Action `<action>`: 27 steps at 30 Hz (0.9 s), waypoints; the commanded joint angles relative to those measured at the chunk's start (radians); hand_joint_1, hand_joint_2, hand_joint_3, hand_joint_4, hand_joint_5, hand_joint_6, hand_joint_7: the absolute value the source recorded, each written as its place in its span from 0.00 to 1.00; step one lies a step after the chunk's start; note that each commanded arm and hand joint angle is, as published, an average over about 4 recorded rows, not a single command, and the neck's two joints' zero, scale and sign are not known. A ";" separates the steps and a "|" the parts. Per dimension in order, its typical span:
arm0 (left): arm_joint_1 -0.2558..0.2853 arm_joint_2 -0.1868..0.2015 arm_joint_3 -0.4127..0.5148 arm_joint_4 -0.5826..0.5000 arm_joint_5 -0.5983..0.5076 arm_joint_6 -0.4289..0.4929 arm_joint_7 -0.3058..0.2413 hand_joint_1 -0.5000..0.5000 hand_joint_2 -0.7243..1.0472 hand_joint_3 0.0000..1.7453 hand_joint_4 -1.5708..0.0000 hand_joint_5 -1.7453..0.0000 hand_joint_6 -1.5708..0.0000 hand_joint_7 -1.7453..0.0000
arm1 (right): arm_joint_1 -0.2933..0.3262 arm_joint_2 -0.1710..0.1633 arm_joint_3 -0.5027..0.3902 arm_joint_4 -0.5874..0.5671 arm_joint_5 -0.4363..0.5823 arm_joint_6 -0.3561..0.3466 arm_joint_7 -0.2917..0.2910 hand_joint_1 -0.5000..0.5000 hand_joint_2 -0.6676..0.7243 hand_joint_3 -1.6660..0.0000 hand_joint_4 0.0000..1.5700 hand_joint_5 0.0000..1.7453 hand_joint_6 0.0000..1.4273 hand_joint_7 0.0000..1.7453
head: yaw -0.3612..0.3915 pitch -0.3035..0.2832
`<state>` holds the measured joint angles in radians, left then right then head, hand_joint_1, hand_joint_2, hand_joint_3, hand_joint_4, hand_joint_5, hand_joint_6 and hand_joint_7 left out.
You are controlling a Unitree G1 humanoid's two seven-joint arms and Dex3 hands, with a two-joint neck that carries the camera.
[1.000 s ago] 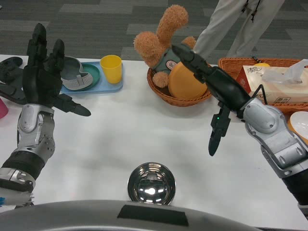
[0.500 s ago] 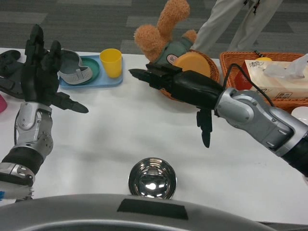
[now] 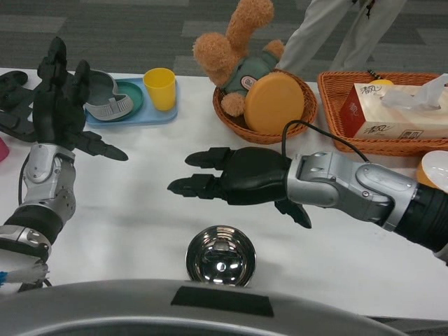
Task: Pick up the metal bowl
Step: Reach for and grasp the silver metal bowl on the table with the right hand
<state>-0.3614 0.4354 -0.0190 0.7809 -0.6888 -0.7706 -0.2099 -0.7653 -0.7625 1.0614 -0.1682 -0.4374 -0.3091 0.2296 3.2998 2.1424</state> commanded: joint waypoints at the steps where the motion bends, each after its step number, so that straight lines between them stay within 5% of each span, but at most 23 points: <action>1: -0.019 0.026 -0.019 0.026 -0.002 -0.006 0.004 0.00 0.15 0.05 0.86 1.00 1.00 1.00 | -0.002 0.027 0.039 0.028 -0.015 -0.038 0.006 0.21 0.77 0.95 0.00 0.00 0.00 0.04 | 0.007 -0.009; 7: -0.037 0.051 -0.053 0.060 -0.011 -0.006 0.005 0.00 0.15 0.05 0.86 1.00 1.00 1.00 | 0.012 0.064 0.134 0.098 0.007 -0.066 -0.003 0.21 0.77 0.95 0.00 0.00 0.00 0.04 | 0.016 -0.023; 19: -0.037 0.059 -0.071 0.078 -0.015 -0.007 0.006 0.00 0.15 0.05 0.86 1.00 1.00 1.00 | 0.090 0.162 0.131 0.274 0.062 -0.166 -0.038 0.25 0.73 0.81 0.00 0.00 0.00 0.16 | 0.049 -0.052; 27: -0.037 0.057 -0.081 0.085 -0.014 -0.007 0.005 0.00 0.15 0.05 0.86 1.00 0.99 1.00 | 0.065 0.215 0.172 0.404 0.113 -0.217 -0.041 0.25 0.77 0.75 0.00 0.00 0.00 0.15 | 0.051 -0.057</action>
<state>-0.3924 0.4818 -0.0963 0.8574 -0.7012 -0.7742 -0.2084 -0.6828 -0.5513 1.2188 0.2227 -0.3331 -0.5095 0.1915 3.3490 2.0863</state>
